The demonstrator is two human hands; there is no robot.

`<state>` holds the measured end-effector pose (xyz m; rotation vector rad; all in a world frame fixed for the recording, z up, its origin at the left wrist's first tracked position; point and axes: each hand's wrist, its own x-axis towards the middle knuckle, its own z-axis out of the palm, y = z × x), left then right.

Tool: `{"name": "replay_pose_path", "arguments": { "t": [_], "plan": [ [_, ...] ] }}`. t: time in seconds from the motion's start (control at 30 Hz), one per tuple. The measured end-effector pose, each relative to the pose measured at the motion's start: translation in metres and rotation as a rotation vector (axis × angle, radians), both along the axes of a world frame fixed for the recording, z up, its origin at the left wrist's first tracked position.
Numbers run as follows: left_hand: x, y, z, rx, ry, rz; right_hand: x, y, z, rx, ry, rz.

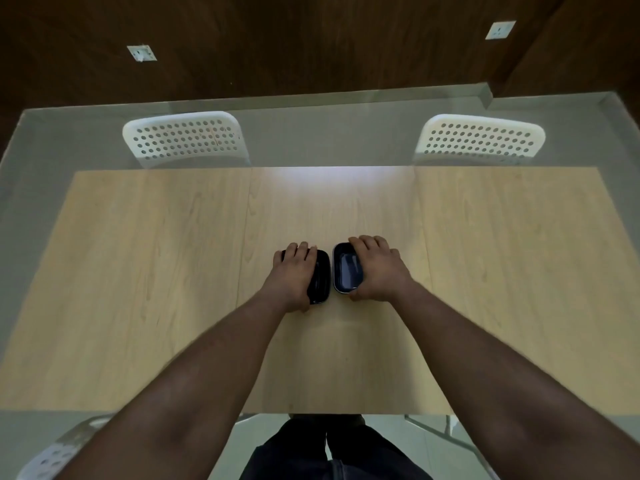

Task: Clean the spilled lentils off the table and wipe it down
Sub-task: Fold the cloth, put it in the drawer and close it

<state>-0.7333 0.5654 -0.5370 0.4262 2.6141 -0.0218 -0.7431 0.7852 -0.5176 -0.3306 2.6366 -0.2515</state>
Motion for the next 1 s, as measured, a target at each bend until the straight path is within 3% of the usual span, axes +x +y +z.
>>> {"name": "replay_pose_path", "arguments": {
  "t": [0.17,1.0],
  "plan": [
    [-0.003,0.0,0.003,-0.012,-0.024,0.016,0.003,0.0,-0.004,0.074,0.057,0.047],
    [-0.012,-0.002,0.013,-0.014,-0.072,0.05,0.004,0.014,0.003,0.03,0.035,0.01]
  ]
}}
